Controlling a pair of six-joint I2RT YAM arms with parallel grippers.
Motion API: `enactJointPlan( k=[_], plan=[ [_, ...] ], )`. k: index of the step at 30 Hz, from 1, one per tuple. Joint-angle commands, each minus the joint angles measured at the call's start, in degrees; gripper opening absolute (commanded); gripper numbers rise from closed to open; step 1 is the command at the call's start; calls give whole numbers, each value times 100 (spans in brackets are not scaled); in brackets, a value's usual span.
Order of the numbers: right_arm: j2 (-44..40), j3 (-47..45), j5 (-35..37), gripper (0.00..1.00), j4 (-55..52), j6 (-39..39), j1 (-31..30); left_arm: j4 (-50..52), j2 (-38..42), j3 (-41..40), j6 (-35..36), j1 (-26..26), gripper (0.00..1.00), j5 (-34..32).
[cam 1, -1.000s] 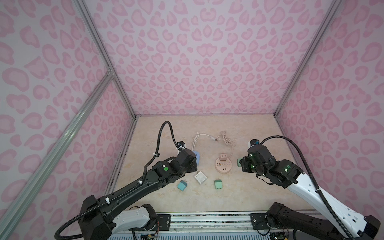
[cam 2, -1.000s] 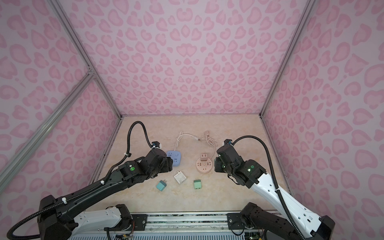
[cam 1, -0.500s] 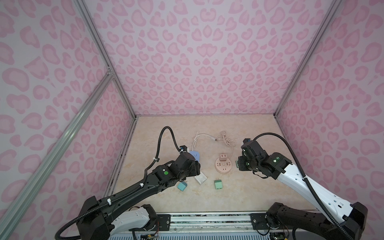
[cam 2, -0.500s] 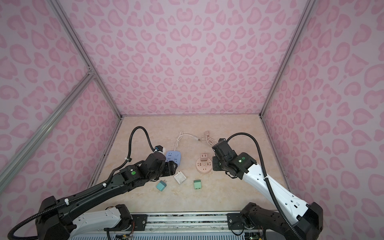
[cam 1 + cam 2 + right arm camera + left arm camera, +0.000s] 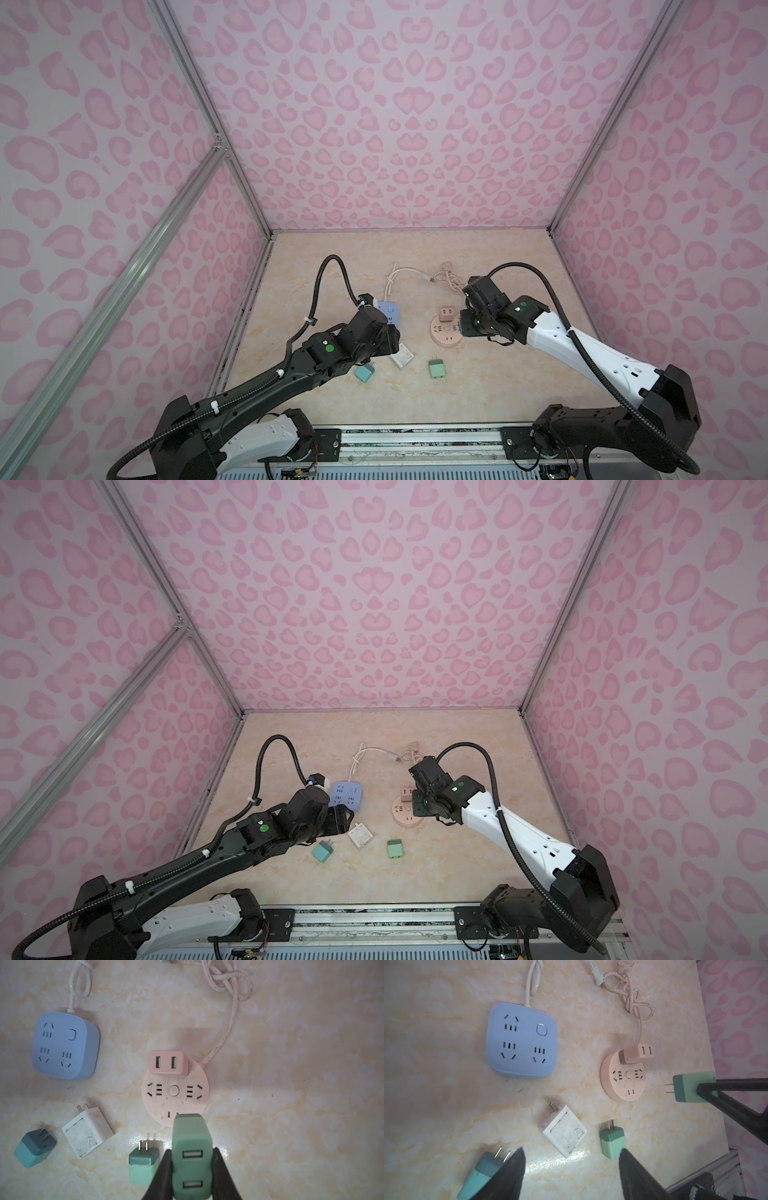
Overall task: Insert plugs into power strip
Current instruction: Insert the plug into the socket.
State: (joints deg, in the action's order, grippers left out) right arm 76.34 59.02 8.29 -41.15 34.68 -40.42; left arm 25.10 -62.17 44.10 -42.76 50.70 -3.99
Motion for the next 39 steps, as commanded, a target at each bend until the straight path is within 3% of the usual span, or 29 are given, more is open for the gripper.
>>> enactJointPlan(
  k=[1, 15, 39],
  plan=[
    [257, 154, -33, 0, 40, -92, 49, -360, 136, -119, -36, -7, 73, 86],
    [916, 135, -324, 0, 611, -250, 175, -312, 793, -505, -106, -16, 70, -325],
    [1175, 37, 201, 0, 692, -251, 177, -417, 775, -639, -145, -25, 70, -348]
  ],
)
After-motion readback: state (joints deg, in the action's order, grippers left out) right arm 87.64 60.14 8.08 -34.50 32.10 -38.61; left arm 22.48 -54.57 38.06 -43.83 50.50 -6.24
